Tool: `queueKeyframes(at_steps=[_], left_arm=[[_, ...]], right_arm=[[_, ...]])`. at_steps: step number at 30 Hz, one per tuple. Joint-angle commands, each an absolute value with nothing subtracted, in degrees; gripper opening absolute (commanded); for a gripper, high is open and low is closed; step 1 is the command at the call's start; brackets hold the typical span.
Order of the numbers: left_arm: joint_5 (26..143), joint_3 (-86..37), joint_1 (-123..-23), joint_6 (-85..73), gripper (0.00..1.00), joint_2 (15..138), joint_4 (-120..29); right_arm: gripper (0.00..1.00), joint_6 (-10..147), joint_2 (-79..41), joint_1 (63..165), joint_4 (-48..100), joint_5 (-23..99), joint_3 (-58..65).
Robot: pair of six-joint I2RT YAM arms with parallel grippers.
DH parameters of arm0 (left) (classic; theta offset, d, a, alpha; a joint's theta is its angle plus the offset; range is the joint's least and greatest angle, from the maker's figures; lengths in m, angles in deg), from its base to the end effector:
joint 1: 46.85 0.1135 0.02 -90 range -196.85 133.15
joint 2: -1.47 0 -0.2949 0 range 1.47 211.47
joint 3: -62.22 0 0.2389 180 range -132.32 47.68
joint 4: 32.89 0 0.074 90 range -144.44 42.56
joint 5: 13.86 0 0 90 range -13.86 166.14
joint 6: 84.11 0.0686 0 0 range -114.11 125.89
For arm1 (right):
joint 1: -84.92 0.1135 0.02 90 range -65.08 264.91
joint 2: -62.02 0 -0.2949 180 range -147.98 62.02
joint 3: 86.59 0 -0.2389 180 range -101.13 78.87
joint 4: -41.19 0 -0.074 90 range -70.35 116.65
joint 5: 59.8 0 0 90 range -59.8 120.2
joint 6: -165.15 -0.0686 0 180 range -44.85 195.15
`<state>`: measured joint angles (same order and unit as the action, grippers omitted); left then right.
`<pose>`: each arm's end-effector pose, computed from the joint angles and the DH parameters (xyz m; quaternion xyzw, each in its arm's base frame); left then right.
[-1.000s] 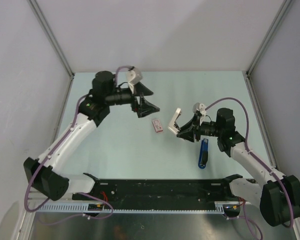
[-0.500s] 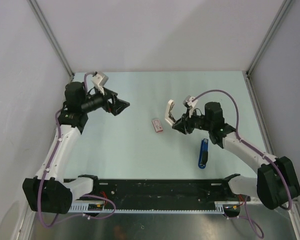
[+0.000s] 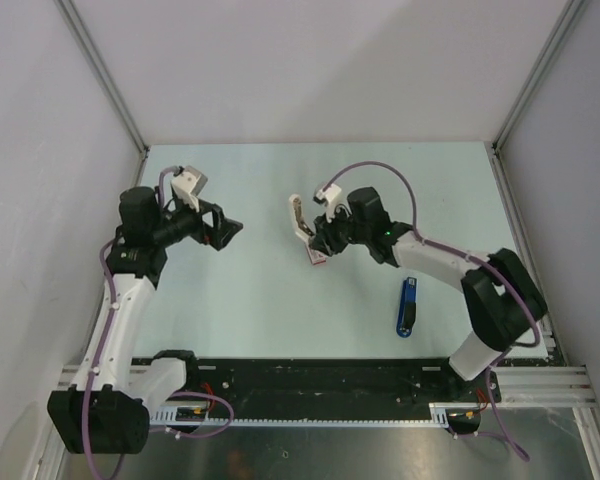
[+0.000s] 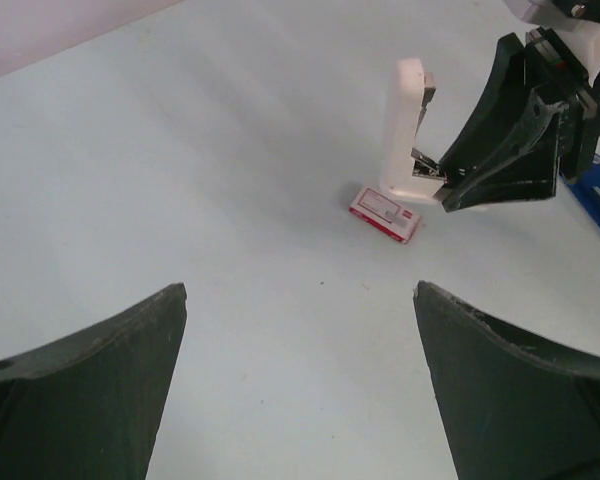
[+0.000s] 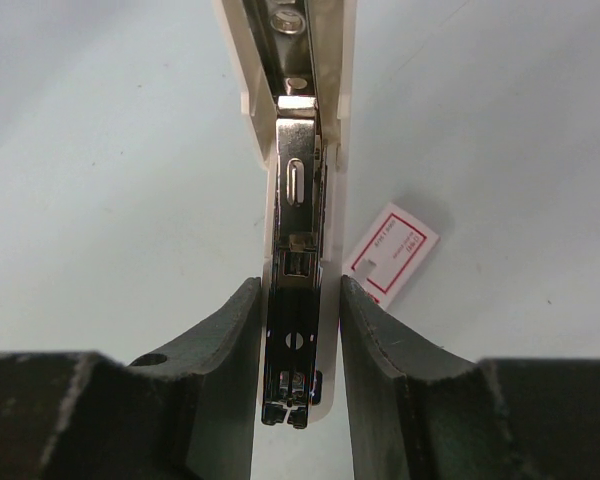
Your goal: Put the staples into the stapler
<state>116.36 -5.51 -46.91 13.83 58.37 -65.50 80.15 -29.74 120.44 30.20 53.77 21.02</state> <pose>0.2109 -0.0445 0.3585 0.2466 0.7621 -0.2478 0.5449 0.2873 0.2388 0.2598 -0.3894 0.7616 0.2991 0.4230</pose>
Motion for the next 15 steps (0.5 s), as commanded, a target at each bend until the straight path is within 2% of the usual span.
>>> queueKeyframes(at_steps=[1,15], left_arm=[[112.82,-3.88,-44.56,18.61,0.99,54.71,-69.43],[106.90,-2.27,-42.77,21.54,0.99,48.33,-73.25]], right_arm=[[0.00,78.17,-34.62,123.42,32.26,48.94,14.50],[0.00,71.36,-52.90,129.62,30.79,42.29,-1.09]])
